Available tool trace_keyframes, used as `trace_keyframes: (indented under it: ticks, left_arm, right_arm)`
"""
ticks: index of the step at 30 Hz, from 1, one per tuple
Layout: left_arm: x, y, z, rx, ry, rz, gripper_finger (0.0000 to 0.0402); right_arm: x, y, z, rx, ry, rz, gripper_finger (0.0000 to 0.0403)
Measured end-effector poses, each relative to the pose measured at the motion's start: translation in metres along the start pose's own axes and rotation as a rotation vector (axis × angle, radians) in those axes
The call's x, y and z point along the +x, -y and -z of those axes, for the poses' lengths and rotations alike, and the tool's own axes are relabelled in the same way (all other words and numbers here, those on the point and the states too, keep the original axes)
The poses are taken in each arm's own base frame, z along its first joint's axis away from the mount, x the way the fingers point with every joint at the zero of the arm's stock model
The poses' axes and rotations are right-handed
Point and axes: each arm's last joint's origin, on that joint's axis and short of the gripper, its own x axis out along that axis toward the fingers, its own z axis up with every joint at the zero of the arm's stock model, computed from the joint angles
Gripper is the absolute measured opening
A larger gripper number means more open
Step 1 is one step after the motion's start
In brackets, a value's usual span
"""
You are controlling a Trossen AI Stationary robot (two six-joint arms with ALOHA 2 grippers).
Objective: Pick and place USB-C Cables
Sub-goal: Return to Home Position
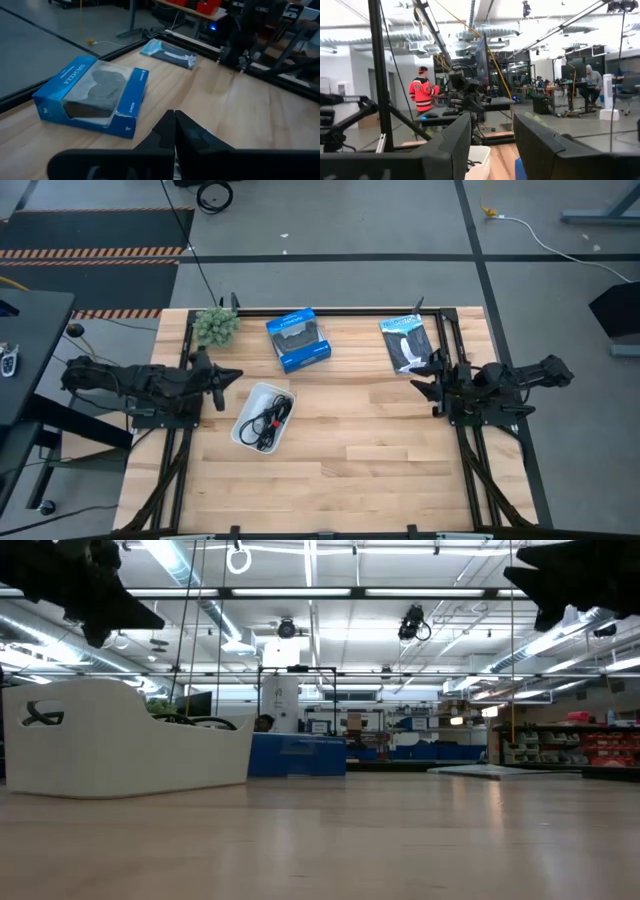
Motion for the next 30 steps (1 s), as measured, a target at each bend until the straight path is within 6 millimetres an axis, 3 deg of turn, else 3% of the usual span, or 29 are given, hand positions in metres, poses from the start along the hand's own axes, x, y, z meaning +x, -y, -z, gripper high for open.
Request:
trace_keyframes:
  ticks: [8, 13, 21, 30]
  left_arm:
    - [-0.005, -0.015, 0.023, -0.042, 0.059, 0.017, 0.0001]
    - [-0.005, -0.020, 0.036, -0.040, 0.077, 0.042, 0.0001]
    - [0.003, -0.019, 0.050, 0.016, 0.100, 0.095, 0.0001]
    - [0.008, -0.012, 0.055, 0.055, 0.131, 0.266, 0.0001]
  right_arm:
    - [0.002, 0.005, 0.008, 0.100, -0.017, -0.045, 0.0129]
    - [0.002, 0.008, 0.011, 0.095, -0.049, 0.034, 0.0121]
    - [0.000, 0.011, 0.024, -0.068, -0.184, 0.134, 0.0121]
    - [0.001, 0.011, 0.022, -0.107, -0.167, 0.132, 0.0122]
